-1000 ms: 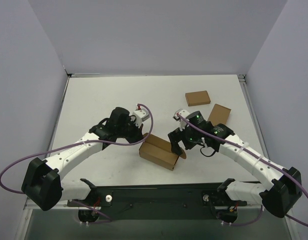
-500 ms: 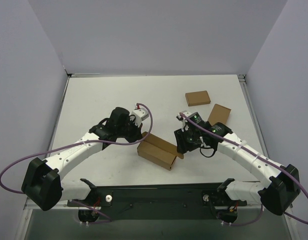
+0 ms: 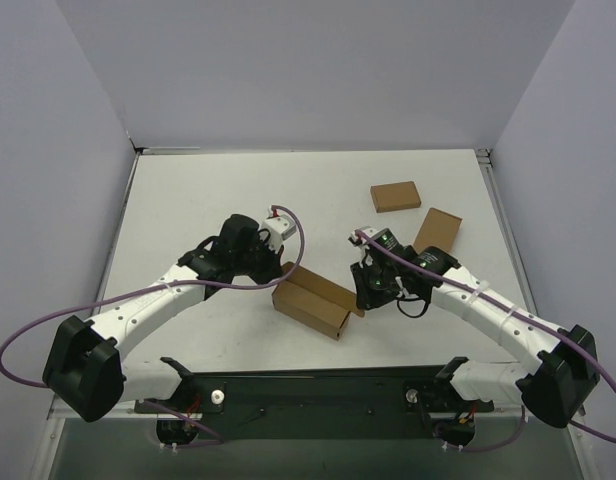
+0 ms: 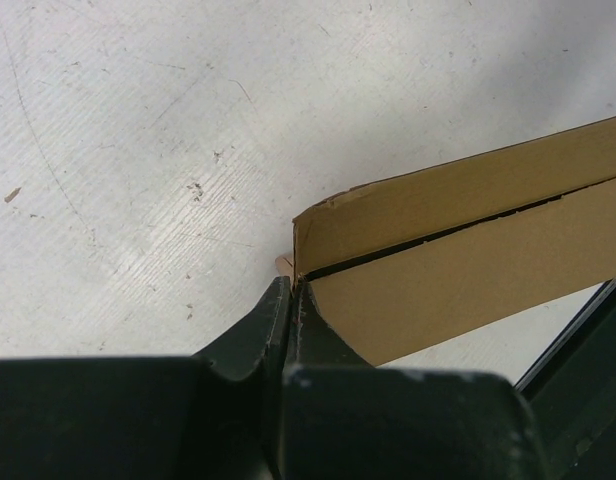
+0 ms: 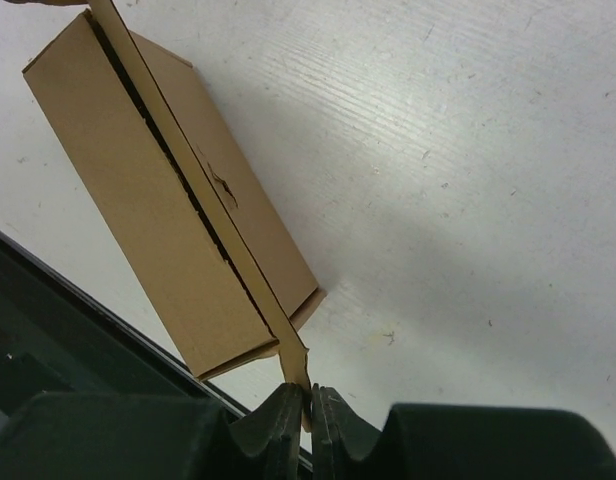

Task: Fold the paper box

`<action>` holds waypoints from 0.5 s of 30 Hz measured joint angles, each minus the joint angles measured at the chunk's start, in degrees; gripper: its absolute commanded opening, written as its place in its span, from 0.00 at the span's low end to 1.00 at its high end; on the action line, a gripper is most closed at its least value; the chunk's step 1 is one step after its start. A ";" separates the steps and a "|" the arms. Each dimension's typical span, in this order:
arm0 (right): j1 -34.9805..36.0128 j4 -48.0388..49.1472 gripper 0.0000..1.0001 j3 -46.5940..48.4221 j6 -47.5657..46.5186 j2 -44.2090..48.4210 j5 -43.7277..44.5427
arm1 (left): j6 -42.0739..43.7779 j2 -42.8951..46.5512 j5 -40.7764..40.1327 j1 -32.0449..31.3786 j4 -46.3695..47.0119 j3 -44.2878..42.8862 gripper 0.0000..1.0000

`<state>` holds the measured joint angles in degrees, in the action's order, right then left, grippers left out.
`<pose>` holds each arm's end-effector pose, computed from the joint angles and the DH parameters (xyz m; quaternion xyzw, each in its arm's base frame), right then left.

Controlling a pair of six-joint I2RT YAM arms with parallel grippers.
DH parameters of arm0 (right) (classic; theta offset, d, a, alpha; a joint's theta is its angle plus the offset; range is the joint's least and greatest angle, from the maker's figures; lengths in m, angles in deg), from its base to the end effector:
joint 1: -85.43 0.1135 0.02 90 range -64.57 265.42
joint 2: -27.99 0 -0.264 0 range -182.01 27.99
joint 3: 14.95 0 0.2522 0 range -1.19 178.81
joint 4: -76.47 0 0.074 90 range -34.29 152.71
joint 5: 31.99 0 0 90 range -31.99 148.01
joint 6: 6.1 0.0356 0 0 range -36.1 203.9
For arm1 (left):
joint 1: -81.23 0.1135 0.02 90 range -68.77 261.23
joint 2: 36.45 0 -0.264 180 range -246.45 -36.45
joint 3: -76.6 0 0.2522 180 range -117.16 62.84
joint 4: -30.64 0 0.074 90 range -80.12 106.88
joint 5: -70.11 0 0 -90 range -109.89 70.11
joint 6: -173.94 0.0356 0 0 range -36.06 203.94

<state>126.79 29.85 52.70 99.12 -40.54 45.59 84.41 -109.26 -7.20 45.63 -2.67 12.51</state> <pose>0.1819 0.1703 0.2751 -0.2477 0.8937 0.2595 0.2695 0.2166 -0.1647 0.2547 0.3238 0.8495 -0.2182 0.3547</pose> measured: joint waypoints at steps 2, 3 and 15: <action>0.09 0.04 0.00 0.00 0.63 -0.39 0.02 | -0.79 0.17 -0.50 0.00 0.00 0.02 0.00; 0.26 0.11 0.00 0.00 1.14 -0.55 0.02 | -1.62 0.33 -0.83 0.00 0.00 0.04 0.00; 4.22 1.81 0.00 2.23 11.23 -2.62 9.31 | -15.21 6.80 -13.55 -4.46 1.73 4.28 0.00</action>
<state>131.01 31.66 54.93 110.36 -43.16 54.90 69.20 -102.47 -20.75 41.17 -0.94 16.80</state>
